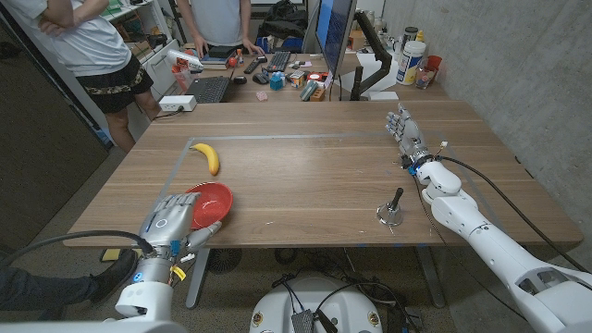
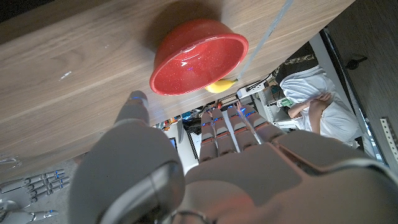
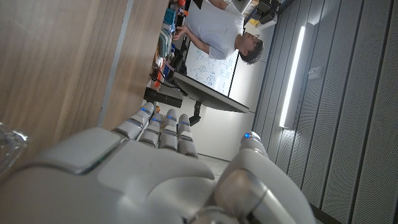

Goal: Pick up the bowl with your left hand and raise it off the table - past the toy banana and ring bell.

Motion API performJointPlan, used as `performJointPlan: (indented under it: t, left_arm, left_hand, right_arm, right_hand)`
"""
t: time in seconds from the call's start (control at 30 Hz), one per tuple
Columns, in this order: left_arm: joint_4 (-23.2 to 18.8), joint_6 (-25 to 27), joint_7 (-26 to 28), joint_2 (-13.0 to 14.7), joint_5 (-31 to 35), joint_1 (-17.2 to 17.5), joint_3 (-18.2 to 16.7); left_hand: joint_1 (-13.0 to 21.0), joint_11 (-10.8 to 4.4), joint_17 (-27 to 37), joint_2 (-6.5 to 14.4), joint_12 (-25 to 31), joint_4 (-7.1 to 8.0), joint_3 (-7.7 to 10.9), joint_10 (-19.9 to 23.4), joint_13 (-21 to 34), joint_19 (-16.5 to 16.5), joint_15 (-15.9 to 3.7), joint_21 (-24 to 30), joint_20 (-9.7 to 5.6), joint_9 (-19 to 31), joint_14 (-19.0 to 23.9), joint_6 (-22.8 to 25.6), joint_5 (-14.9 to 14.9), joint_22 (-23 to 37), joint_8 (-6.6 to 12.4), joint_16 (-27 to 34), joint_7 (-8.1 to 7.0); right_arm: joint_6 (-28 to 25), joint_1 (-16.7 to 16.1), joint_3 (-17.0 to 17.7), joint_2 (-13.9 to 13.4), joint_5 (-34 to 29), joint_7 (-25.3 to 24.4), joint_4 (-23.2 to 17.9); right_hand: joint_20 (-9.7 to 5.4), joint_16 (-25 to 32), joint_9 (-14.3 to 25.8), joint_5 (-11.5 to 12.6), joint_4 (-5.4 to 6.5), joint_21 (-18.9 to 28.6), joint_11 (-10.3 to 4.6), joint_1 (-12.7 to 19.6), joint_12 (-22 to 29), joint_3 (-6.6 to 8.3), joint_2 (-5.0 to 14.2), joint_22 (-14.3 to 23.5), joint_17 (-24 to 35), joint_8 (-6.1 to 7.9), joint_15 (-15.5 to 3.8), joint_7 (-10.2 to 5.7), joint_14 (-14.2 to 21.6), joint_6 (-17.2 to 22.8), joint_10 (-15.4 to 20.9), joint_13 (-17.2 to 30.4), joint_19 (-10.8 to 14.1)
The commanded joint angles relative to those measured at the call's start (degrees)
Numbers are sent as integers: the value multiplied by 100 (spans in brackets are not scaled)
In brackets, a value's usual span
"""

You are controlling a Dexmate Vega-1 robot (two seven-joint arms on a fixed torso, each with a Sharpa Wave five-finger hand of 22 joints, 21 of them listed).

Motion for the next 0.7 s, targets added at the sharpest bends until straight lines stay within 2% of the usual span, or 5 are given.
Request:
performJointPlan:
  t: [0.03,0.3,0.4,0.7]
  left_arm:
    - [129,232,50,241,-193,-203,218]
    - [228,468,37,428,-243,-358,432]
    - [293,710,-73,543,54,-479,652]
    - [374,1001,-81,746,234,-637,911]
  left_hand:
    - [52,-21,8,-8,32,10,-15,26,17,46,15,11,-23,27,54,58,24,27,26,-4,-12]
    - [57,-18,9,-4,29,14,-23,36,19,48,9,8,-18,27,57,62,27,27,21,-6,-7]
    - [63,-59,13,7,42,21,-31,89,22,49,-38,4,-14,28,149,69,32,27,16,25,-16]
    - [65,-50,15,14,34,27,-38,88,24,50,-44,1,-16,28,163,94,35,27,20,25,-36]
  right_arm:
    - [-16,-5,14,-14,8,-12,-1]
    - [-34,6,5,-14,5,-8,10]
    - [-25,21,-5,4,5,8,42]
    - [-14,37,-16,27,0,9,87]
  right_hand:
    - [-19,24,13,25,-12,-5,-31,12,-2,-12,67,27,15,21,31,-38,39,24,20,18,18]
    - [-15,23,13,26,-12,-6,-30,10,-1,-17,67,27,15,20,30,-38,39,21,22,18,17]
    - [-15,23,13,26,-12,-6,-32,9,-1,-19,67,27,15,19,24,-39,39,21,23,18,17]
    - [-17,23,13,27,-11,-6,-32,8,-3,-24,69,27,15,18,28,-42,41,19,21,18,17]
